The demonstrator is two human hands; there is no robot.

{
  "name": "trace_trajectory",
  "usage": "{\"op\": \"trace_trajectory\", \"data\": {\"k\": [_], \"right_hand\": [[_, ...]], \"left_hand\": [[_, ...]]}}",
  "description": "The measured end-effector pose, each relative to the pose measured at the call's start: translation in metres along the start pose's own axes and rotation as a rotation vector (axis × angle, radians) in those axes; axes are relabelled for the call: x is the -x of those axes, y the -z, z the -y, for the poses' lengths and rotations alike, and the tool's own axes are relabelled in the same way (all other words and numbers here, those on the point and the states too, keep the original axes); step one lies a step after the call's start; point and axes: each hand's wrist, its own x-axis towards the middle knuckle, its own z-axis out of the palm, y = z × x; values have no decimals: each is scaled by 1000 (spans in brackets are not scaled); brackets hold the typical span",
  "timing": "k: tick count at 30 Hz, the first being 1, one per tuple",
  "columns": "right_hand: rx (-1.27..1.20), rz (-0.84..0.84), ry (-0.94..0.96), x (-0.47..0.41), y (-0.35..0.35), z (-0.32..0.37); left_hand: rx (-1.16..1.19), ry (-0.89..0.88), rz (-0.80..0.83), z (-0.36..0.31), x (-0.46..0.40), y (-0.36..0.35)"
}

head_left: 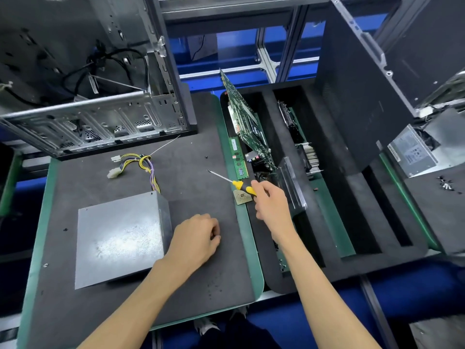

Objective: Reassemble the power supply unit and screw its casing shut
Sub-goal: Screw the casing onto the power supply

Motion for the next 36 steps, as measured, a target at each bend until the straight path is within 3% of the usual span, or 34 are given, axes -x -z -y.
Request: {"op": "trace_trajectory", "data": {"k": [3,5,8,11,12,14,21,36], "right_hand": [[-72,36,-4,8,1,3],[-115,62,-2,13,1,4],[-232,118,-31,18,0,5],[-346,160,-68,24,-2,5],[-371,172,-76,26,-4,5],[-382,198,-65,31,-7,5],[-307,199,-17,47,-21,11],[-324,204,-4,65,-46,20]], "left_hand": [[19,-11,-78,-1,1,2],[261,63,-144,-3,3,10],[914,239,-179,-4,5,39],[1792,419,-9,-1,12,76],[2007,458,48,1,15,85],[2211,483,88,4,23,96],[2243,462,48,8,44,104],[1787,204,-272,31,69,107]]}}
